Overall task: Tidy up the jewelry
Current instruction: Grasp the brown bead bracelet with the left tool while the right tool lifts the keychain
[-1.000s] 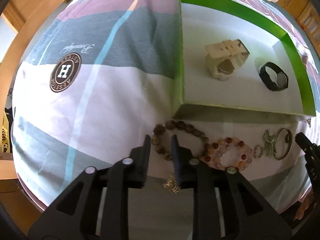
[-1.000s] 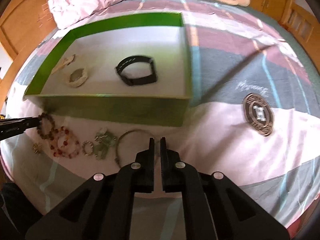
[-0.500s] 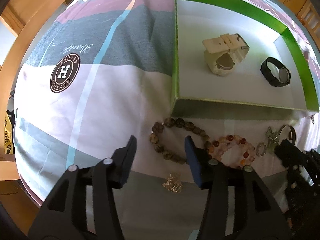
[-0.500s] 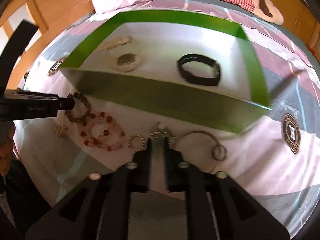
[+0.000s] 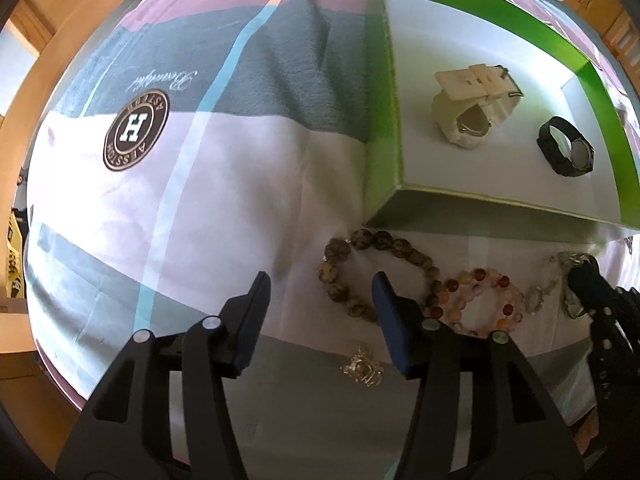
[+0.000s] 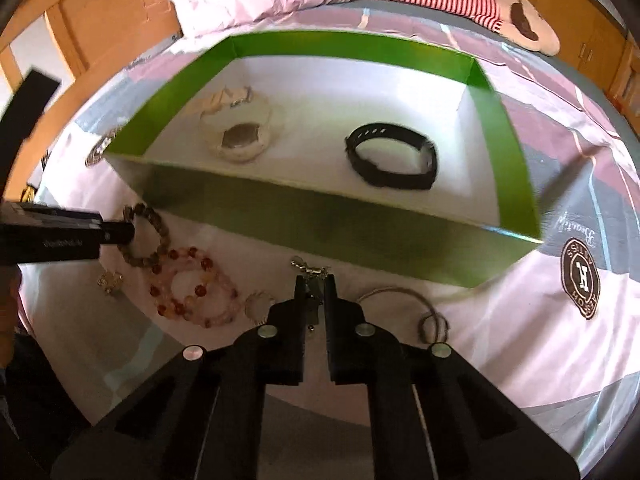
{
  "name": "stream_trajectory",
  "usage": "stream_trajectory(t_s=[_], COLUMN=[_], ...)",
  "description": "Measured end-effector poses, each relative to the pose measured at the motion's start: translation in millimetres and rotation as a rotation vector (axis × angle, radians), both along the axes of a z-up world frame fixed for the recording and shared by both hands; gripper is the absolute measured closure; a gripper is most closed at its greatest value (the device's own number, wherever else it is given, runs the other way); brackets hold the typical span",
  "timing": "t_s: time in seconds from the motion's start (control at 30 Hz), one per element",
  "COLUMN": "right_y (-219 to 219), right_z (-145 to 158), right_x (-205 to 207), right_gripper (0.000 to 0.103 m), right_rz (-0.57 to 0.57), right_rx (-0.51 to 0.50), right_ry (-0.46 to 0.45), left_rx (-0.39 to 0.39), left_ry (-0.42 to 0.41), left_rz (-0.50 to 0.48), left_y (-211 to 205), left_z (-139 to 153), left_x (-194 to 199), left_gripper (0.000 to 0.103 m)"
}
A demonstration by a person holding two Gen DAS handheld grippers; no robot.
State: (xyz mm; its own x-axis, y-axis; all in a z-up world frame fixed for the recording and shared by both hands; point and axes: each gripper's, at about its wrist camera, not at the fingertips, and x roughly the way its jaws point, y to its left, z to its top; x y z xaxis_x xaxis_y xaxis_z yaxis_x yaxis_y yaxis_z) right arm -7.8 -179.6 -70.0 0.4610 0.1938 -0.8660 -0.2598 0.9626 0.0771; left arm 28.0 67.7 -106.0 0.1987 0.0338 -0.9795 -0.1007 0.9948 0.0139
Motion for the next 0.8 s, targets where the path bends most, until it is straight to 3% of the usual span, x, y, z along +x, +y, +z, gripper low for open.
stream_trajectory(t_s=[0.07,0.33,0.4,0.5,0.57,0.63,0.7,0.8], right_y=[-0.9,-2.1,-1.2,1.0,4.2,8.7,11.5,10.5], right_z=[0.7,-5.5,-7.2,-10.0,-12.0,-14.4,-15.0,-13.5], right_x=[0.1,-0.7,-1.2,-1.0,-1.5,-3.0,-3.4,-3.2], right_gripper=[0.095,0.094,0.092,0.08,0.075,0.075,0.075,0.091], right_rz=[-0.002,0.002,0.001,0.004,0.017,0.033,0.043,0.044], right_rx=[0.005,-0.002,-0.01,-0.018,-0.037,-0.07,-0.085,-0.072], right_ry=[0.002,0.038,0.037,0.037,0.034,0.019,0.005,0.012], left_rx=[-0.03,0.018,0.03,0.02,0.006,-0.004,-0.006,-0.024], left_ry=[0.025,0.015,0.011,0.008,0.004,0.002,0.001,-0.004], left_rz=[0.019,0.01,0.004,0.001,-0.012,-0.029,-0.041,-0.041], left_y=[5.4,-8.5,-14.7,-23.1,-28.9,-36.6,-41.4,-46.2], left_z=[-7.2,-7.6,-6.2,-3.4,-1.0,2.2,3.6,6.7], left_x=[2.8,2.0,0.7,-0.4,-1.8,-4.3,-4.0,-3.1], left_gripper=[0.06,0.056,0.056,0.06,0.069,0.082,0.087,0.092])
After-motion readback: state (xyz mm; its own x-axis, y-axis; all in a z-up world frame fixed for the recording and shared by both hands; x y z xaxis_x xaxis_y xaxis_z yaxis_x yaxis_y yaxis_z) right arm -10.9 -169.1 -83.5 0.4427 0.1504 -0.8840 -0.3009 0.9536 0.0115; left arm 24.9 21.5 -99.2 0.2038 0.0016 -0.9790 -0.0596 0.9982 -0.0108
